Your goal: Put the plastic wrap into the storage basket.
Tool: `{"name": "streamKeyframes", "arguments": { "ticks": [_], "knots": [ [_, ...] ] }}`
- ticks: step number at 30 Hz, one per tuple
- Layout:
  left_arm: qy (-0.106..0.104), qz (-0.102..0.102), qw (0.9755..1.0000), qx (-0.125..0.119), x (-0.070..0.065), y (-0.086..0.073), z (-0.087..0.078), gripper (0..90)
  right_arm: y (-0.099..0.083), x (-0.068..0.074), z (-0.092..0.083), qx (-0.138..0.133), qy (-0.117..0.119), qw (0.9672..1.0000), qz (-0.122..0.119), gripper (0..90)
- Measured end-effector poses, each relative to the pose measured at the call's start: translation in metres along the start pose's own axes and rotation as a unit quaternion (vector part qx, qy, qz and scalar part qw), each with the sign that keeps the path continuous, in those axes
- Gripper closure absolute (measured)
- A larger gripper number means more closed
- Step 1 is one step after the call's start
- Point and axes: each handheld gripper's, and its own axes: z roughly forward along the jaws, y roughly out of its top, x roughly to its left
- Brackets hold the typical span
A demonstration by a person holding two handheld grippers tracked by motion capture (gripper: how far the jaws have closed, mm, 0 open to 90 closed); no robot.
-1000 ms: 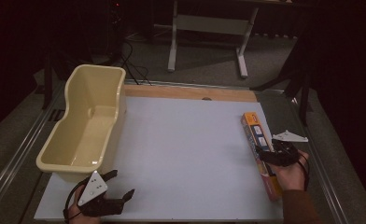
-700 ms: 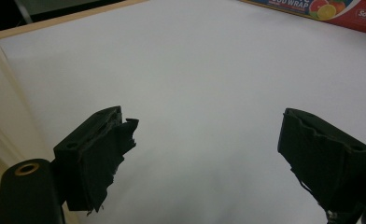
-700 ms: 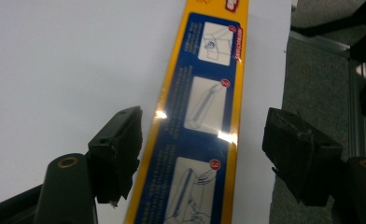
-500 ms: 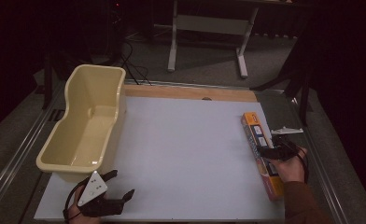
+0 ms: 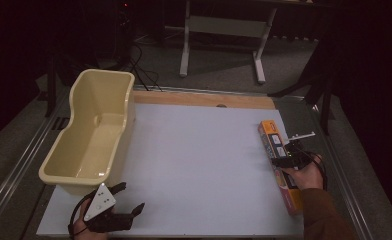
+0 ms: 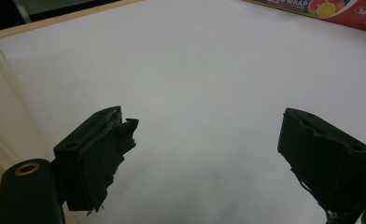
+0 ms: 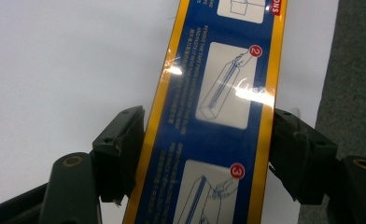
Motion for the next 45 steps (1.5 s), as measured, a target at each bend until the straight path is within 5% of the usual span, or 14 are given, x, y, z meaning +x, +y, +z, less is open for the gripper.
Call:
{"name": "streamKeyframes", "arguments": {
  "ticks": [8, 11, 18, 21, 25, 38, 45],
  "knots": [
    [0.000, 0.001, 1.0000, -0.001, 0.000, 0.000, 0.000, 15.2, 0.015, -0.006, 0.014, 0.064, 0.016, 0.9973, 0.032, 31.7],
    [0.000, 0.000, 1.0000, -0.001, 0.000, 0.000, 0.000, 15.2, 0.019, -0.005, 0.016, 0.081, 0.012, 0.9963, 0.026, 31.6],
    [0.001, -0.001, 1.0000, -0.002, 0.000, 0.000, -0.001, 15.2, 0.025, -0.005, 0.026, 0.120, 0.012, 0.9919, 0.040, 32.2],
    [0.002, -0.001, 1.0000, -0.002, 0.000, -0.001, -0.002, 15.2, 0.027, -0.005, 0.027, 0.136, 0.007, 0.9884, 0.067, 34.6],
    [0.003, -0.002, 1.0000, -0.003, 0.000, -0.001, -0.002, 15.2, 0.031, -0.003, 0.027, 0.153, -0.003, 0.9862, 0.063, 37.2],
    [0.005, -0.002, 1.0000, -0.004, 0.000, -0.001, -0.002, 15.3, 0.031, -0.003, 0.023, 0.147, 0.001, 0.9867, 0.068, 39.8],
    [0.005, 0.000, 1.0000, -0.007, 0.000, -0.001, -0.003, 15.3, 0.034, -0.003, 0.017, 0.142, 0.011, 0.9849, 0.099, 40.1]
  ]
}}
